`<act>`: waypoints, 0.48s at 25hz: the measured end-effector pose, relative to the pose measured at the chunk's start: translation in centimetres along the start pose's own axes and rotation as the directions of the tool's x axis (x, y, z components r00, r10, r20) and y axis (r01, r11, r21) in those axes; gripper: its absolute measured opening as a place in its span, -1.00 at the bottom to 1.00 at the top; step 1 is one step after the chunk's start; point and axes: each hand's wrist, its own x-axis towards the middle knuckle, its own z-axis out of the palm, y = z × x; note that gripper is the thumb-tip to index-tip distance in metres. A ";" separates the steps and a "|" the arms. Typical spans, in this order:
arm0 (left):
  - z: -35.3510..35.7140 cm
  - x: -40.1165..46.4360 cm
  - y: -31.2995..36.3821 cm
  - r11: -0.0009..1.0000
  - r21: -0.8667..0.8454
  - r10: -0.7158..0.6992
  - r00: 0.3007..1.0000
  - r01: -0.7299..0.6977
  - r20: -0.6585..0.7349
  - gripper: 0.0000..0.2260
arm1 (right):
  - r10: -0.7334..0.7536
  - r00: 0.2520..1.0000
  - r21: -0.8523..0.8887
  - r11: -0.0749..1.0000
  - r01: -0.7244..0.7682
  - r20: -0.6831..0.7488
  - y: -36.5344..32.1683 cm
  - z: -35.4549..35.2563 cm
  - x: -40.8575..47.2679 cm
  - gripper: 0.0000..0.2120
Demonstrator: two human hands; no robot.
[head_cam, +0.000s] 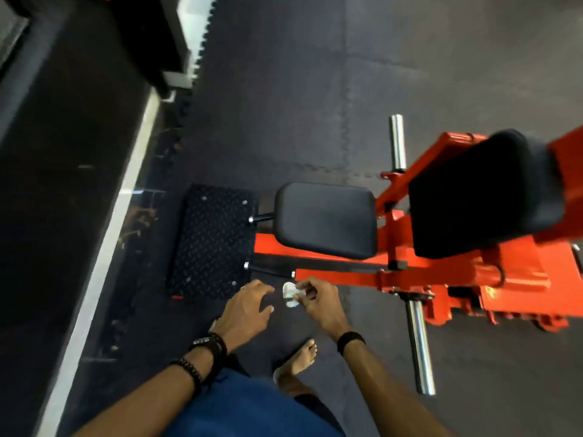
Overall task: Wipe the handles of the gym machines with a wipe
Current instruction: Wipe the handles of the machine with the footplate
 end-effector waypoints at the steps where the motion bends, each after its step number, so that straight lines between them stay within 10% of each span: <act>1: 0.9 -0.8 -0.6 0.997 -0.011 -0.076 0.997 0.076 -0.010 -0.65 | -0.011 0.998 -0.019 1.000 0.012 0.057 0.0 0.2 0.6 -0.86; 6: 4.6 -3.6 -4.0 0.911 -0.114 -0.403 0.915 0.398 -0.032 -0.57 | 0.000 0.969 -0.186 0.981 0.047 0.249 1.4 4.6 3.4 -0.86; 12: 15.4 3.9 -18.3 0.905 -0.162 -0.415 0.899 0.392 -0.143 -0.61 | 0.064 0.998 -0.198 0.978 -0.059 0.016 14.7 17.2 14.6 -0.86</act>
